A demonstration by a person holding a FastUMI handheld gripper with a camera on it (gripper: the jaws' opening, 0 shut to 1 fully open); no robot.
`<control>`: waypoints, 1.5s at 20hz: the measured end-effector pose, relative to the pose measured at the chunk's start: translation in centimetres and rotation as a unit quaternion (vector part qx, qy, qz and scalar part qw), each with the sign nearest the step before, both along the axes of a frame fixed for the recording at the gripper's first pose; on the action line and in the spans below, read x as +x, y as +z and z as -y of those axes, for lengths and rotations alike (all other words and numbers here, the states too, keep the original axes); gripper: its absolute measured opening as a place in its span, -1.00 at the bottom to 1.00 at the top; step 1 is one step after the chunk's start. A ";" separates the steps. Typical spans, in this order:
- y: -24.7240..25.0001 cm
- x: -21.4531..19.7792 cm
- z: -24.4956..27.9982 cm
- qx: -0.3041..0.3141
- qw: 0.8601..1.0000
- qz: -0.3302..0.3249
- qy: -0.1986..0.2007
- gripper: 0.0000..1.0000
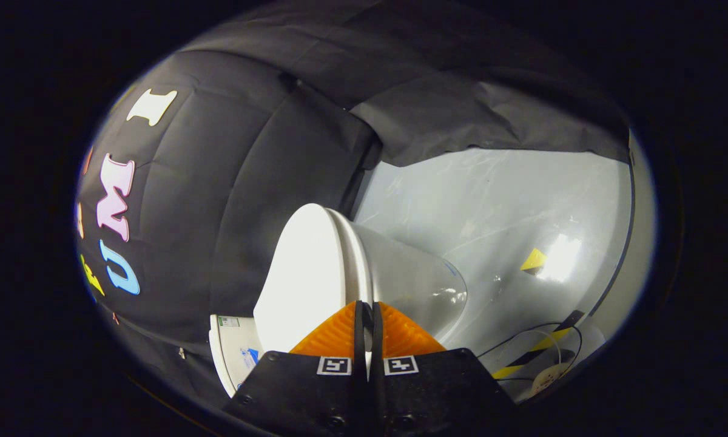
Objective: Open the toilet lid.
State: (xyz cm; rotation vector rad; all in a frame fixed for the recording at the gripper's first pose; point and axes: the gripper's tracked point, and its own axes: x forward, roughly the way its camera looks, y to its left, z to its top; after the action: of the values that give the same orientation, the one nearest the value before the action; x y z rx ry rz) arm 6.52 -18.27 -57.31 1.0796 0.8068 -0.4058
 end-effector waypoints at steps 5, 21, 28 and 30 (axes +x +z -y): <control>6.6 1.5 -1.2 -0.060 0.997 0.031 0.033 -0.90; 29.4 7.7 -16.4 -0.265 0.926 0.197 0.181 -0.90; 33.7 7.9 -22.8 -0.320 0.892 0.235 0.218 -0.90; 34.7 8.1 -24.8 -0.331 0.881 0.246 0.230 -0.90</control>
State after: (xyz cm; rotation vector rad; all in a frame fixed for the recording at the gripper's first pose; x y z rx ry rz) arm 14.62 6.53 -22.63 0.2938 0.3872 0.0200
